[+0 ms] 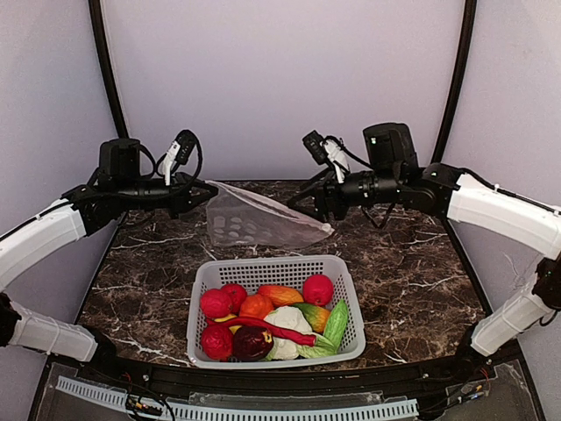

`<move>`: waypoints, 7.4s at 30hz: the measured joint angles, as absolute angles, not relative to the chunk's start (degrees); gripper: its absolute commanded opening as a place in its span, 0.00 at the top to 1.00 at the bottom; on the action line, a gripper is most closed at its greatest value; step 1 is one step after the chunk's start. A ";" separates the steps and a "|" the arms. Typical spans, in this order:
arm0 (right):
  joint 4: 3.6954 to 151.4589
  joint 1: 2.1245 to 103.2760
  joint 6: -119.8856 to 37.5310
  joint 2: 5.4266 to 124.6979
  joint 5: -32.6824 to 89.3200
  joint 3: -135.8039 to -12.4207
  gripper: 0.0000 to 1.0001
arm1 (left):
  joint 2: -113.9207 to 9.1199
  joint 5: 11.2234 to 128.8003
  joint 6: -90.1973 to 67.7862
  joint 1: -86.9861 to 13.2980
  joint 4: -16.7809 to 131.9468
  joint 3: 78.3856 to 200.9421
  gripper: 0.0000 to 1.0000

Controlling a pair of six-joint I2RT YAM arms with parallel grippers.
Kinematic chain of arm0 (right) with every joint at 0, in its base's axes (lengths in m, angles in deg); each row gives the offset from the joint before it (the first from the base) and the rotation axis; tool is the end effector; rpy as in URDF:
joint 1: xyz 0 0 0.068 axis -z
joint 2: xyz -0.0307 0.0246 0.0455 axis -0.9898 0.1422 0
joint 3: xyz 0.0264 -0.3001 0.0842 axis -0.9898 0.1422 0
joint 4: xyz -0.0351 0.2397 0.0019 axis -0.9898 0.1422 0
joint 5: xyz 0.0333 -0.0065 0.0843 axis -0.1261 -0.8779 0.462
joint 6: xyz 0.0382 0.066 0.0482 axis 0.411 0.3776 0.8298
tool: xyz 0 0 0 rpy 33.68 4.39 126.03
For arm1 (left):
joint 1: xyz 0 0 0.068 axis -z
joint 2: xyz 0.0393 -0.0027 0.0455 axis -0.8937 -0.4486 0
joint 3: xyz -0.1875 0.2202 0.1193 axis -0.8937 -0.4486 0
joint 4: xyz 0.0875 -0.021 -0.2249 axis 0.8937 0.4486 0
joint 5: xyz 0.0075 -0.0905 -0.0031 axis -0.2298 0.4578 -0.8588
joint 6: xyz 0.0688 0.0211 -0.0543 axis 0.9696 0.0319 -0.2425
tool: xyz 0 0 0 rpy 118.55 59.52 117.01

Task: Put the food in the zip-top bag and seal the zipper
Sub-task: Unzip the zipper from the zipper food storage bag, then pass from the left arm to the right, then open the zipper food storage bag at the center of the board.

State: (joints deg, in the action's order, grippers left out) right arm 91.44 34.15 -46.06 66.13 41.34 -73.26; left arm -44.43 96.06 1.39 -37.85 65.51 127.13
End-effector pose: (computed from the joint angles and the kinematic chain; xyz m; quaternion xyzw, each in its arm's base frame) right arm 0.2127 0.2759 0.3909 -0.4093 0.7117 0.3661 0.4382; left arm 0.2241 -0.1572 0.3912 0.3496 0.6892 -0.3518 0.5282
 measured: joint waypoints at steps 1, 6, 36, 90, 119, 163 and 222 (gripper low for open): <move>91.86 34.15 -46.65 66.39 41.37 -74.75 0.41 | -44.48 96.47 1.94 -37.13 65.60 127.13 0.99; 93.52 34.02 -48.88 68.43 41.45 -79.12 0.50 | -45.55 97.34 2.75 -36.56 65.58 127.13 0.99; 97.47 30.54 -50.49 77.76 41.04 -85.06 1.00 | -46.31 97.28 2.77 -36.14 65.58 127.11 0.78; 88.86 33.38 -29.45 86.85 25.87 -84.50 1.00 | -61.98 84.97 -48.79 -28.06 38.23 121.73 0.12; 87.33 29.91 -33.38 87.07 20.78 -85.02 1.00 | -67.27 81.74 -54.34 -28.06 36.20 123.72 0.64; 99.68 26.76 -34.36 87.18 -6.09 -93.54 1.00 | -62.18 70.94 -32.82 -27.82 67.00 133.91 0.99; 98.61 21.80 -19.72 64.27 21.24 -67.03 0.02 | -69.53 78.42 -2.00 -28.36 80.72 146.17 0.99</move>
State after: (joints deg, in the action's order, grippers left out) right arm 98.61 21.80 -19.72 64.27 21.24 -67.03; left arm -69.53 78.42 -2.00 -28.36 80.72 146.17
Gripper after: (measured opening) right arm 0.986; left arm 0.008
